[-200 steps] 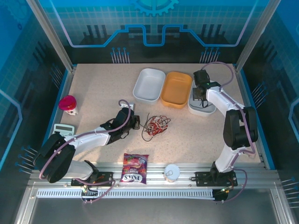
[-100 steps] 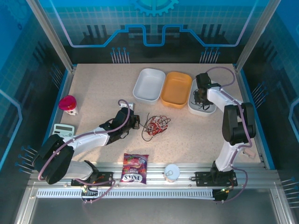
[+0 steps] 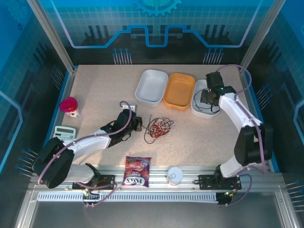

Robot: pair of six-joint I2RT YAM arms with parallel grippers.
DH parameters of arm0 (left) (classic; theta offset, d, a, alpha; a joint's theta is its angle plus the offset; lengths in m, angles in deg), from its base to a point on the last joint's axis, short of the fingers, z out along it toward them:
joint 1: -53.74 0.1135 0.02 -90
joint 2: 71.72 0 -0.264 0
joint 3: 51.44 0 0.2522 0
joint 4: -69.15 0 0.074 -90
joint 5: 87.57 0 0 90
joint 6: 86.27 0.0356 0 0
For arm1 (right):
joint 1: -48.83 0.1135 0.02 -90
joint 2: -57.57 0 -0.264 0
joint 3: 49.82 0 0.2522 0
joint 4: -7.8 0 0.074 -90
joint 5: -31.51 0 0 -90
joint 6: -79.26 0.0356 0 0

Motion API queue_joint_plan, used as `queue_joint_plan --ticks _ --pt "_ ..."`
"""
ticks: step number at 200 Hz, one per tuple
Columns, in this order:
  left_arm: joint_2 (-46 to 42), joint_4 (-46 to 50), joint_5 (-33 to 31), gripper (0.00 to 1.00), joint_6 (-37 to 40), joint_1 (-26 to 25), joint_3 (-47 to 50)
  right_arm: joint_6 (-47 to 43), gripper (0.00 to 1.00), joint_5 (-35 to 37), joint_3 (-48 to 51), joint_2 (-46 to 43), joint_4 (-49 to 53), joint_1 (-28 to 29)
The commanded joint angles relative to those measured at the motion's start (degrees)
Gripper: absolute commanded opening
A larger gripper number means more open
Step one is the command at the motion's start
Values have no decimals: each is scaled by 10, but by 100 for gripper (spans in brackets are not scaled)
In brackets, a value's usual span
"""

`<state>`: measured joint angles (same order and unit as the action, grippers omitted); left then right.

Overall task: Untangle the cables
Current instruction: Place the cable in the container, then pass the cable.

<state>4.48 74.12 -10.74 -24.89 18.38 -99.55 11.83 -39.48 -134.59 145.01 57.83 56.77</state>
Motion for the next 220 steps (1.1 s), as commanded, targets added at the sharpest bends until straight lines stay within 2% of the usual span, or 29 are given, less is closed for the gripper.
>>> queue_joint_plan --ticks 1,27,58,95,110,121,149,180,220 --pt "-7 11 11 0 -11 3 -7 14 54 -32 19 -53 29 29" --pt "-7 8 15 0 -17 3 -9 34 54 -58 41 -103 30 81" --pt "-2 7 29 0 -24 4 -16 79 54 -88 83 -137 -9 170" --pt "1 13 50 0 -25 4 -30 140 51 -135 108 -115 -77 267" --pt "-2 13 58 0 -30 4 -32 146 46 -145 101 -91 -96 309" --pt "-5 12 65 0 -37 7 -33 133 43 -147 101 -79 -119 339" --pt "-7 18 107 0 -70 27 -40 76 43 -135 112 -65 -181 401" --pt "-2 31 183 0 -97 58 -60 28 41 -119 112 -42 -216 437" --pt "1 69 248 0 -111 77 -102 2 40 -93 107 -2 -246 464"
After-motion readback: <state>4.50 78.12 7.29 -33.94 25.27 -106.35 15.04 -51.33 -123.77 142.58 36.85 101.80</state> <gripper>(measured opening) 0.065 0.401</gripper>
